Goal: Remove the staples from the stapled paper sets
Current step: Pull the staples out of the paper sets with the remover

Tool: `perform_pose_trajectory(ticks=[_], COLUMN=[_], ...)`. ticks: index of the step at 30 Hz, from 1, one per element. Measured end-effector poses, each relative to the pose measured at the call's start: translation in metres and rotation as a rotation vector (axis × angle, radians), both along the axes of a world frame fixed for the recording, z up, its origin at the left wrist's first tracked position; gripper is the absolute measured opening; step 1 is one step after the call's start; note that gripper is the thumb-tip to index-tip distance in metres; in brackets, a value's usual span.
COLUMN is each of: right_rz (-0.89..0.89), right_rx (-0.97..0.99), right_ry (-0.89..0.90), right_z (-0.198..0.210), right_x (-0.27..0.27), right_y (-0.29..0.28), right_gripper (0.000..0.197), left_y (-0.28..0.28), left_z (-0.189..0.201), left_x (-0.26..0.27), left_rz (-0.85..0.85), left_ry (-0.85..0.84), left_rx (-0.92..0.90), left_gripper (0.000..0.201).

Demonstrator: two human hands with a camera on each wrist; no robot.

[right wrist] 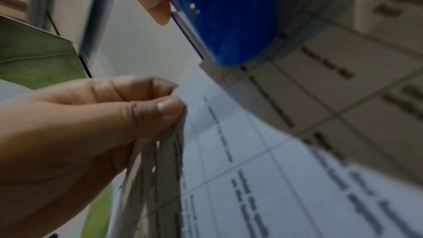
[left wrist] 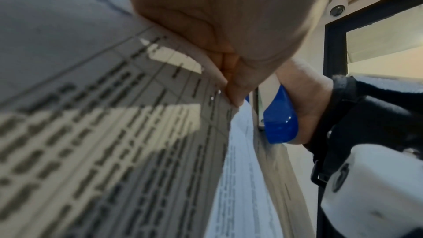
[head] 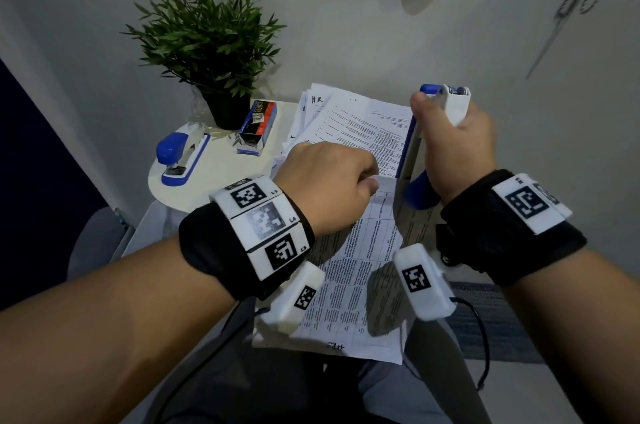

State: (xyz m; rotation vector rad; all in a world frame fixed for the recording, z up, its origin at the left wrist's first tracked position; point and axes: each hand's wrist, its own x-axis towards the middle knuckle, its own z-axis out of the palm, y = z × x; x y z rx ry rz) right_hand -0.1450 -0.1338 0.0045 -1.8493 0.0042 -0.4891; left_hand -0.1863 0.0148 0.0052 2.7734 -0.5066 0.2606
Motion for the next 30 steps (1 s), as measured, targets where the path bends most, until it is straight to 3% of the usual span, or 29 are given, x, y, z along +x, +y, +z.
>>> perform_pose_trajectory(ticks=[2,7,12,21,24,30], right_rz=[0.003,0.058,0.064,0.125,0.123,-0.140], right_rx=[-0.002,0.032,0.108,0.152,0.144,0.379], right_ry=[-0.025,-0.090,-0.126,-0.218,-0.218,-0.241], right_z=[0.003,0.004,0.004,0.003,0.001,0.027], right_x=[-0.001,-0.007,-0.009,-0.014,-0.015,-0.014], right_y=[0.002,0.009,0.014,0.015,0.009,-0.023], right_gripper=[0.030,0.026,0.024,0.020,0.022,0.015], left_y=[-0.002,-0.017,-0.019,-0.018,-0.010,0.013], left_z=[0.002,0.004,0.004,0.004,0.004,-0.008], left_x=[0.000,-0.003,0.006,0.004,0.011,0.021], left_rz=[-0.004,-0.003,-0.014,-0.017,-0.096,-0.039], left_ry=[-0.001,0.051,0.229,0.168,0.191,0.243], left_rx=[-0.016,0.022,-0.205,-0.221,-0.095,-0.050], left_gripper=[0.026,0.056,0.053,0.042,0.036,0.022])
